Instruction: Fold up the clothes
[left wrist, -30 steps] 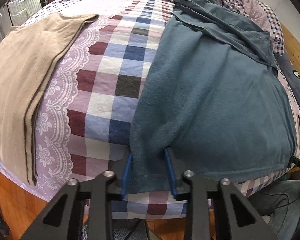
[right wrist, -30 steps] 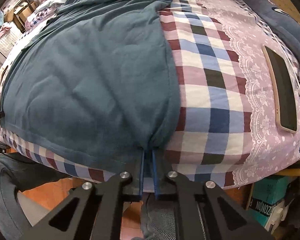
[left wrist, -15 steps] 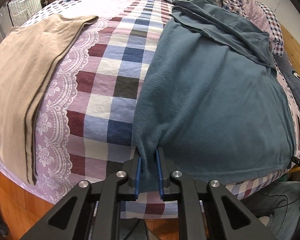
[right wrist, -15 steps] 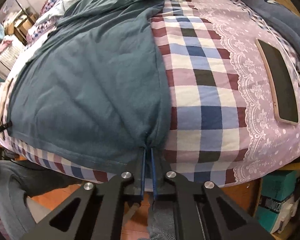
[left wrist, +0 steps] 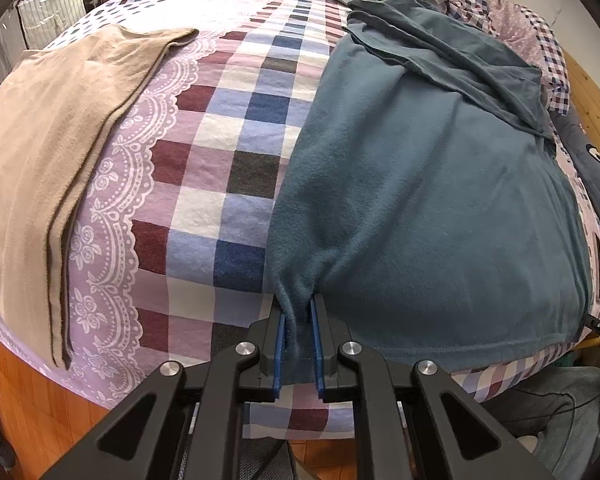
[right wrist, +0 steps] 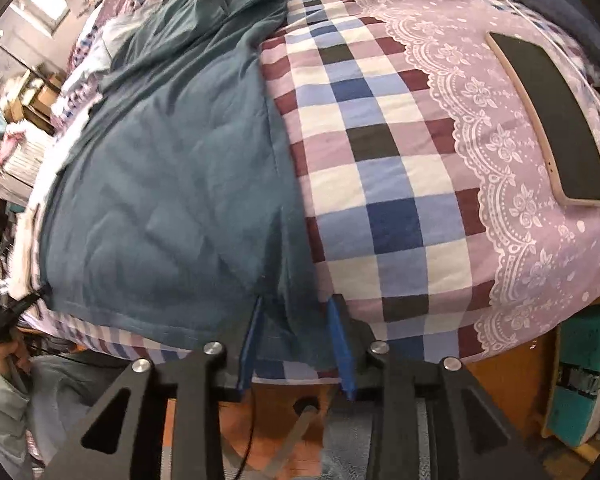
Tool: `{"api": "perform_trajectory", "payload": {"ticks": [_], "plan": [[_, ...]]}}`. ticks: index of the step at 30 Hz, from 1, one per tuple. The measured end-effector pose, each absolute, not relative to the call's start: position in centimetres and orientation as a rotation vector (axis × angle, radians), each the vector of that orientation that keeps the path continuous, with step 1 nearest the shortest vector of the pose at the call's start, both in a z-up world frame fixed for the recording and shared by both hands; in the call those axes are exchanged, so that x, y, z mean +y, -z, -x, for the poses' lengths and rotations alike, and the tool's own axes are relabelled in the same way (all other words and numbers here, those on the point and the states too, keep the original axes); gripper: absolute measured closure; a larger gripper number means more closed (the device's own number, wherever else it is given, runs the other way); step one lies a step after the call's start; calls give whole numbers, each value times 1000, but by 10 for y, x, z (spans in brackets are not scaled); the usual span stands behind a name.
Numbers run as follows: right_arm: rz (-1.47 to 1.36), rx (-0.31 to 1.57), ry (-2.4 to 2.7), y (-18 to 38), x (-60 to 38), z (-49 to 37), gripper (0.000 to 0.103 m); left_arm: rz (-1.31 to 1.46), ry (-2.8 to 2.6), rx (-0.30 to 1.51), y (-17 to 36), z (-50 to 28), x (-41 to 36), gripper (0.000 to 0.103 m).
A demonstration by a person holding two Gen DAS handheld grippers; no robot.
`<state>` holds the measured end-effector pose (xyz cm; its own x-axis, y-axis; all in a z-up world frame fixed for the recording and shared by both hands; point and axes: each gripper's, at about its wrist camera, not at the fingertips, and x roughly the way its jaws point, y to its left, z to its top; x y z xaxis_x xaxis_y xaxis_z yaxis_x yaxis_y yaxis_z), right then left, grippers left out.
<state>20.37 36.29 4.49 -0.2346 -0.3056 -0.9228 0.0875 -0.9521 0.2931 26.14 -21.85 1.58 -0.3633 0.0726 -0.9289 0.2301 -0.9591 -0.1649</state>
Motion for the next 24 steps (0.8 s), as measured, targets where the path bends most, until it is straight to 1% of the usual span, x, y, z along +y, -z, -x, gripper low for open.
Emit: {"api": "perform_trajectory", "payload": {"ticks": [5, 11, 17, 24], "plan": [[-1811, -139, 2346, -44, 356, -201, 67, -1717, 2481, 412, -16, -262, -220, 92], [-1802, -245, 2375, -49, 371, -199, 67, -1719, 2482, 422, -17, -263, -220, 92], [-1823, -265, 2389, -55, 394, -203, 68, -1724, 2477, 430, -16, -261, -219, 92], [-1872, -57, 2345, -51, 377, -204, 68, -1729, 2472, 435, -16, -259, -217, 92]]}}
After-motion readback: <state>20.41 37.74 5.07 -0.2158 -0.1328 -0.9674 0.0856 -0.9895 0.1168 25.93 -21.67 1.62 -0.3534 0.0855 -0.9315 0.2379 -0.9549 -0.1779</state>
